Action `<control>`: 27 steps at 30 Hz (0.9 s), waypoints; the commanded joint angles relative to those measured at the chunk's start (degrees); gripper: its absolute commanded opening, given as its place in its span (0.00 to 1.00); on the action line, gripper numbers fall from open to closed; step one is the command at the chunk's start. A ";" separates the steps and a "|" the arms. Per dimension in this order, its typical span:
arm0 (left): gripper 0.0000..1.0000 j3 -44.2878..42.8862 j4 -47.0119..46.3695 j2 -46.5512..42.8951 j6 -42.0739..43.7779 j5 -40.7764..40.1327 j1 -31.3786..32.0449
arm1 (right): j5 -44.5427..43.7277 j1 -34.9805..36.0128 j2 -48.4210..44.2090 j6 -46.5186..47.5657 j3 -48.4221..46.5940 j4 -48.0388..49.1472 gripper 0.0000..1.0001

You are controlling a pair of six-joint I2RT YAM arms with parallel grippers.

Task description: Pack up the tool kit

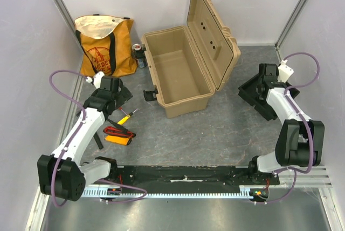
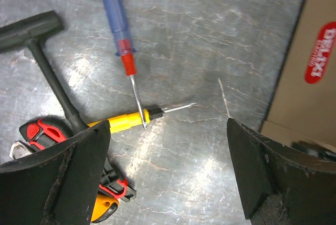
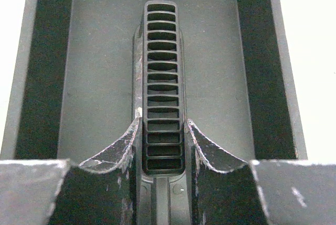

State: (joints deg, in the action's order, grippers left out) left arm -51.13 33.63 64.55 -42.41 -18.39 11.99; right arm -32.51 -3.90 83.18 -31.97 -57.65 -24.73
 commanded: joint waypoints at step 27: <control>0.88 0.77 1.45 11.38 4.89 11.62 -21.13 | 10.97 -2.25 -12.77 -6.09 -3.34 -0.58 0.88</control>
State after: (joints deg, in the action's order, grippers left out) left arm -49.67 36.34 74.43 -41.47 -13.58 -9.08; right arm -23.99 -5.89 74.43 -36.47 -57.93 -22.83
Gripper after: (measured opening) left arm 0.917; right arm 0.890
